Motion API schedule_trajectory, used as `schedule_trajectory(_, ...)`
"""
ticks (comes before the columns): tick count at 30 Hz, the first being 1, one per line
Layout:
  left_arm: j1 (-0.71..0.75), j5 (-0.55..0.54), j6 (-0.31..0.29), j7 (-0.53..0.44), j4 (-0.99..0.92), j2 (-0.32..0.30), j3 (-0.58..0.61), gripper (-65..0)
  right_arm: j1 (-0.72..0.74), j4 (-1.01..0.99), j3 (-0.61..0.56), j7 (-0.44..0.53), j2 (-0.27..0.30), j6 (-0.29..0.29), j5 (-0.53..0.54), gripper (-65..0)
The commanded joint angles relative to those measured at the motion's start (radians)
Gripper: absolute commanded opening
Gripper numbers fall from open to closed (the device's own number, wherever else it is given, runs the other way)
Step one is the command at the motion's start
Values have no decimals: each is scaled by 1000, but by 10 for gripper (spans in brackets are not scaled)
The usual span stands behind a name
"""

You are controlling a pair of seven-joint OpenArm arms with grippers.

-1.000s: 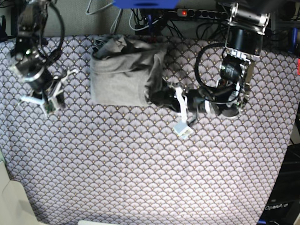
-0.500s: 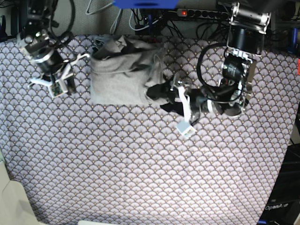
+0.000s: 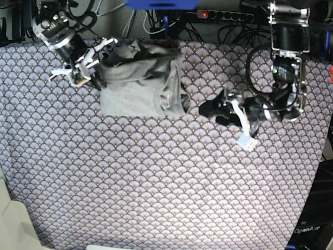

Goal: Fold the T-shirt properly

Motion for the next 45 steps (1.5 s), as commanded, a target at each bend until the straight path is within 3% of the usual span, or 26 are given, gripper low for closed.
schedule_trajectory(1,-14,-25,-9,-15,18,-7,-6,-147,-16,14,-6,23,3,3,14,-602)
schedule_trajectory(11,20,-23,-13,-21,23,-8,-6,-147,-28,-106,-25,25,8,3,14,-602)
schedule_trajectory(16,20,-31,-15,-15,23,-8,-6,-147,-17,-167,-8,25,45,3,13,-602)
schedule_trajectory(19,14,-36,-15,-13,24,-8,-6,-146,-16,-160,6,25,68,3,13,-602)
schedule_trajectory(34,-35,-131,-5,-13,122,7,0,-146,-54,11,0,23,64,3,13,-599)
schedule_trajectory(40,-80,-105,87,-19,121,109,110,-146,-47,17,-6,23,64,3,13,-599)
schedule_trajectory(45,-133,-14,102,-21,76,205,192,-146,-42,18,-26,23,66,3,13,-599)
